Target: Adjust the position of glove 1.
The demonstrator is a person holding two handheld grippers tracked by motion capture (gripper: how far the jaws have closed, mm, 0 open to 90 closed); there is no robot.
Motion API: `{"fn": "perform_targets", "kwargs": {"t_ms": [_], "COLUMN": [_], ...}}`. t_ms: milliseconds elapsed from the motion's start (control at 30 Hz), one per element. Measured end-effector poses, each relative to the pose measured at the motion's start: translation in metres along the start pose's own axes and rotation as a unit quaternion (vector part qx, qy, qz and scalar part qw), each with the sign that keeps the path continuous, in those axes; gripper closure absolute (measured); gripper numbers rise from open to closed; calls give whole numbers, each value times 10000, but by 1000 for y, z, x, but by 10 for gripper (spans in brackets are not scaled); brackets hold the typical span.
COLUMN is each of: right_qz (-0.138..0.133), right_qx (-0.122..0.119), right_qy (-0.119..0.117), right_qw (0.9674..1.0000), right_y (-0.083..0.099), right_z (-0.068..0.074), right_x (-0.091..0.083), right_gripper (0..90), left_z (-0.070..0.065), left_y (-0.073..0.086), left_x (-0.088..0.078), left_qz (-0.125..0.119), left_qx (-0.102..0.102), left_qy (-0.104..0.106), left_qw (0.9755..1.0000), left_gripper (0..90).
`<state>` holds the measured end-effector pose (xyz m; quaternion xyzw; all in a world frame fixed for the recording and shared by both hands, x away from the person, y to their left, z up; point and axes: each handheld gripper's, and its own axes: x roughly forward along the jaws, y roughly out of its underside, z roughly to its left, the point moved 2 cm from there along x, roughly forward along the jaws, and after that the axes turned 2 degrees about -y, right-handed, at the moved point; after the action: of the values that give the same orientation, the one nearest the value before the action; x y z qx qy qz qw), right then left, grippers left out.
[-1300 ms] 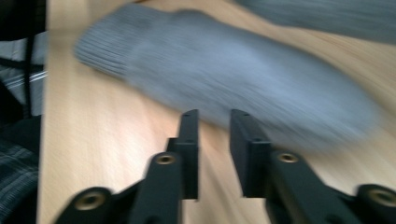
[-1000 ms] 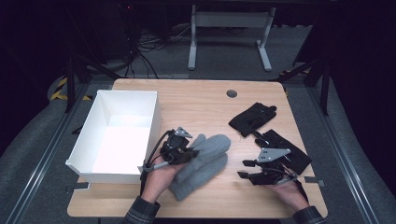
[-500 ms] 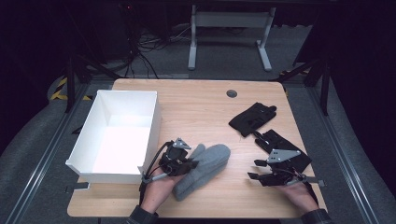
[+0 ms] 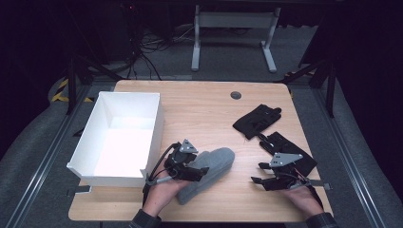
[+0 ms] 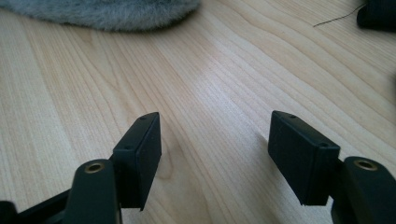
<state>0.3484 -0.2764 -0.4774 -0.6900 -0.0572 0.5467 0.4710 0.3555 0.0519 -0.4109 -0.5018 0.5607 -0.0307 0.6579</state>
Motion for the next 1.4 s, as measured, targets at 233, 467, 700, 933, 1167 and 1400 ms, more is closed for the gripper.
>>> {"fn": "perform_targets", "kwargs": {"t_ms": [233, 467, 700, 933, 1167, 1400], "right_qz": [-6, -13, -7, 2, 4, 2], "right_qx": [-41, -52, -92, -150, -158, -160], "right_qy": [41, 48, 76, 105, 110, 114], "right_qw": [10000, 10000, 9999, 9998, 9998, 9998], "right_y": [0, 1, 1, 1, 1, 1], "right_z": [1, 1, 2, 3, 3, 3], "right_x": [1, 0, 1, 1, 1, 1], "right_gripper": [352, 353, 351, 351, 351, 351], "left_z": [8, 25, 29, 20, 21, 19], "left_y": [-17, -16, -3, 4, 10, 10], "left_x": [5, 24, 34, 48, 59, 60], "left_qz": [33, 223, 501, 1049, 1436, 1453], "left_qx": [58, -167, -214, 20, -117, -46], "left_qy": [-19, -160, 166, 356, 627, 767], "left_qw": [10000, 9995, 9984, 9938, 9876, 9864], "left_gripper": [263, 237, 234, 179, 167, 244]}}
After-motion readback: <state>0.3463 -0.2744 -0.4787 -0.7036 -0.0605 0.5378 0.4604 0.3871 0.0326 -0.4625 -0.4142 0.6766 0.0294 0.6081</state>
